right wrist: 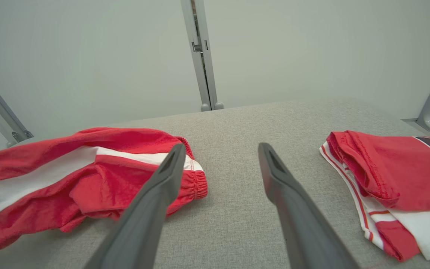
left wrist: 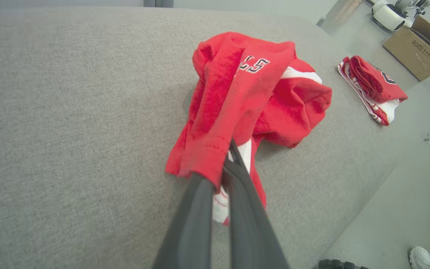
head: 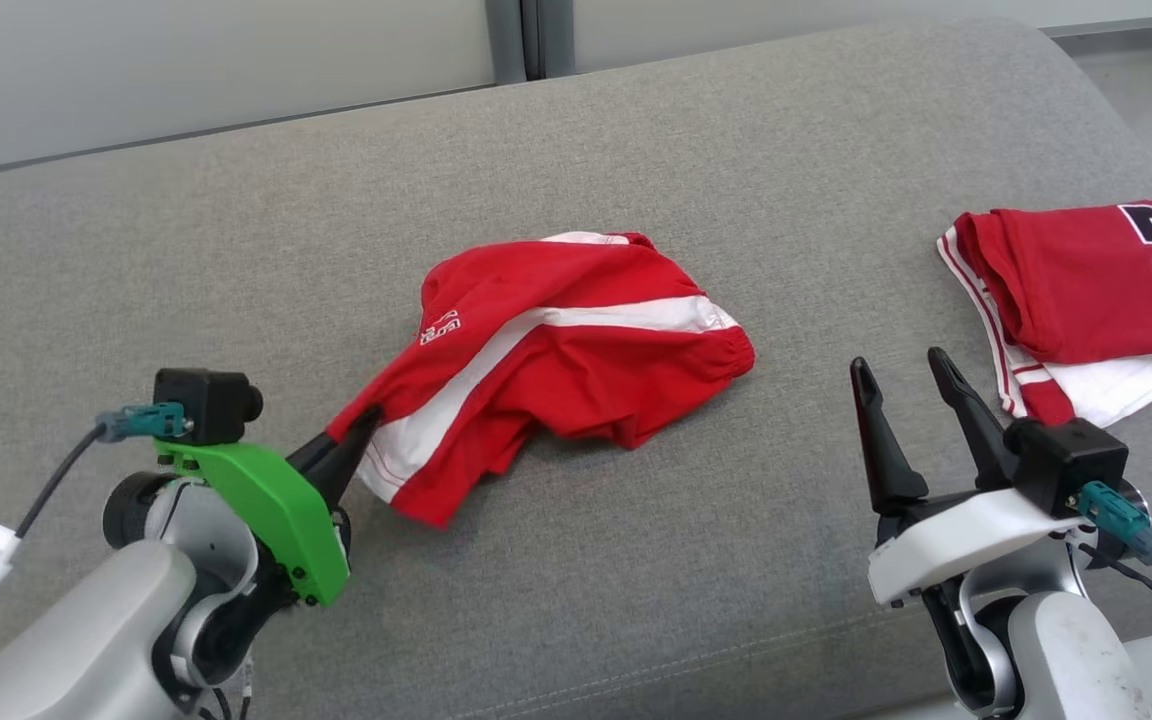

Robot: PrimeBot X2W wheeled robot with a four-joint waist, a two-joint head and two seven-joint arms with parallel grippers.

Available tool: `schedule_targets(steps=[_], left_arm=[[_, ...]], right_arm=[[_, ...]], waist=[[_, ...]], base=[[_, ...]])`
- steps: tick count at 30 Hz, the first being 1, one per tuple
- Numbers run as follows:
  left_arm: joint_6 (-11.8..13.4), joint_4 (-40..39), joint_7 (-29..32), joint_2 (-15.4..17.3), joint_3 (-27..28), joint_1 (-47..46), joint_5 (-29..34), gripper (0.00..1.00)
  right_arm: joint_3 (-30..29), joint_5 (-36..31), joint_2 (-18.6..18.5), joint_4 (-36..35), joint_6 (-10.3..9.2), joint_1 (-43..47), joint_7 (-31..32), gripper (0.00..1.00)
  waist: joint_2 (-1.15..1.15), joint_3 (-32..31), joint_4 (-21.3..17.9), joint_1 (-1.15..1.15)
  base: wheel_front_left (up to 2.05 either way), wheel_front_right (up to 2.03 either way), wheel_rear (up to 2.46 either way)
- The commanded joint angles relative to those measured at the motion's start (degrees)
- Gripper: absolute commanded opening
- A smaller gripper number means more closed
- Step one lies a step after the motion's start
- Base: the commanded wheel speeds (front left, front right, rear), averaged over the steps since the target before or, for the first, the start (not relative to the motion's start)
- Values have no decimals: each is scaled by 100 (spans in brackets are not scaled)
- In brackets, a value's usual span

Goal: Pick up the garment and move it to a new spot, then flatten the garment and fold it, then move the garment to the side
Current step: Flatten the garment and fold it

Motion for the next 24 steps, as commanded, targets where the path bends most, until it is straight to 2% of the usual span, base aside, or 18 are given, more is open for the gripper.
schedule_targets(steps=[1,2,5,10,17,22,23,24], left_arm=[[-140,-206,320,252,42,65,-243,0],[-140,-206,320,252,42,65,-243,0],[-187,-236,572,557,121,-50,-375,0],[-239,77,778,732,195,-333,-346,0],[-375,679,749,577,288,-1094,-116,0],[-446,1200,980,432,213,-1643,66,0],[-461,1303,1031,408,193,-1728,92,15],[-471,1403,1078,374,179,-1801,96,34]], right_arm=[[28,-42,-11,28,-3,-10,23,100],[28,-42,-11,28,-3,-10,23,100],[91,-31,-10,56,-3,-67,36,100],[212,-7,-28,99,-3,-166,56,100],[534,62,-127,312,-3,-520,37,100],[777,120,-160,572,-3,-792,-11,100],[811,130,-160,617,-3,-833,-23,100],[848,140,-156,664,-3,-867,-42,100]], waist=[[0,15,24,0],[0,15,24,0],[0,52,19,0],[0,187,-54,0],[0,421,-204,0],[0,565,-277,0],[0,587,-285,0],[0,609,-289,0]], base=[[0,0,0],[0,0,0],[0,0,0],[0,0,0],[0,0,0],[0,0,0],[0,0,0],[0,0,0]])
